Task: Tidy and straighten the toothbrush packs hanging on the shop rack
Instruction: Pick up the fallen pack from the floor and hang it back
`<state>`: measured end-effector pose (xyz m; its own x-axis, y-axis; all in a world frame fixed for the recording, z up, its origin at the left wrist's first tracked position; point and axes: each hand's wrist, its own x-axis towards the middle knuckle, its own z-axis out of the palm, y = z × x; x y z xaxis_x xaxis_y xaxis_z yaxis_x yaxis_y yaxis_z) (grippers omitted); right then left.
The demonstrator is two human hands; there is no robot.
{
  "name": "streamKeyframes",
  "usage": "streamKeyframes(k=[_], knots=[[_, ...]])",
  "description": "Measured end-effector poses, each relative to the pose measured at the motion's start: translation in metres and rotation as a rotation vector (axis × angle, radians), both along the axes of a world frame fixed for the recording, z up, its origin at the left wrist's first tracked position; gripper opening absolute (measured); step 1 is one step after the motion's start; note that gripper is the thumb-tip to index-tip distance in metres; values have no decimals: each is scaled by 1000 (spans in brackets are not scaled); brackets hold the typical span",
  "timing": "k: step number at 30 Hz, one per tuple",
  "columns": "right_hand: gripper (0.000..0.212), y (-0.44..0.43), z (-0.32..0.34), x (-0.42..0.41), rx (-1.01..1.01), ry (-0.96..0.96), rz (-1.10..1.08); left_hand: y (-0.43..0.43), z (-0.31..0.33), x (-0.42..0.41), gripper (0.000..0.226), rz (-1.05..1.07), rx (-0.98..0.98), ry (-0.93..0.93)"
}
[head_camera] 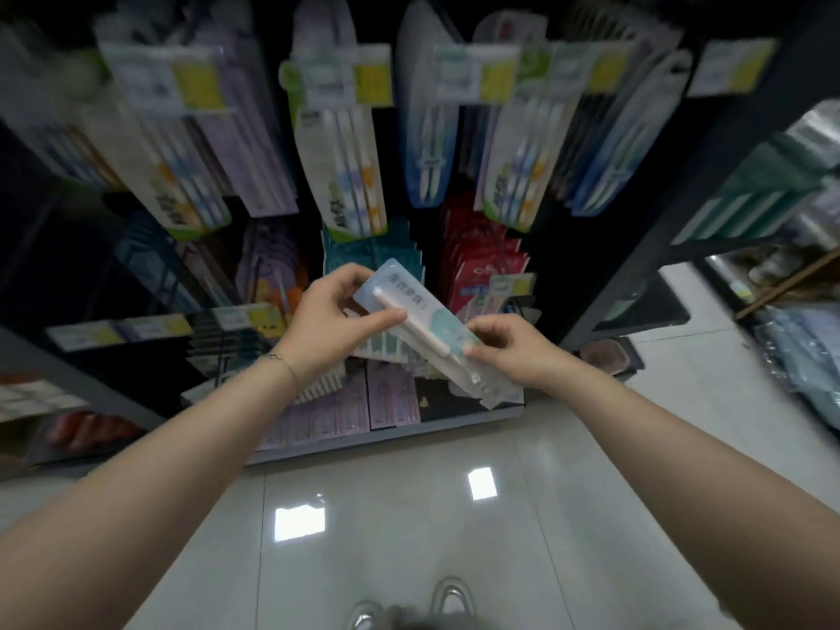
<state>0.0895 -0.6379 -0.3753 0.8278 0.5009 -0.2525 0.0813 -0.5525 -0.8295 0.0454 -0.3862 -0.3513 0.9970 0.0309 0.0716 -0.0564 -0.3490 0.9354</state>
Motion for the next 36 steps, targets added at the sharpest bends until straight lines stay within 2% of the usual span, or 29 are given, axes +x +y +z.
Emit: streamKeyframes(k=[3,6,9,11,14,18,20,23,25,29,32,34,36], knots=[[24,0,74,10,-113,-88,69,6,59,4,44,11,126,-25],[18,6,146,23,-307,-164,178,6,115,10,62,2,451,-73],[19,22,210,32,-559,-330,326,1,161,19,56,-77,695,-129],[23,37,247,32,-739,-520,390,-4,184,26,46,-152,755,-119],[23,58,292,28,-908,-695,443,-10,211,36,29,-245,806,-109],[24,73,327,22,-1006,-946,442,-6,228,38,11,-220,683,-163],[32,70,340,23,-881,-1046,376,0,235,36,7,-156,587,-163],[45,59,362,28,-572,-1155,200,13,243,35,16,-87,471,-144],[48,51,372,34,-362,-1172,65,25,247,38,10,-52,383,-112],[47,46,381,44,-18,-1038,-149,36,259,43,2,18,205,-124],[46,49,375,48,125,-819,-272,38,267,48,5,23,126,-143],[37,51,366,52,189,-663,-258,36,270,51,5,19,99,-160],[23,52,358,58,235,-557,-152,32,273,55,6,7,58,-166]])
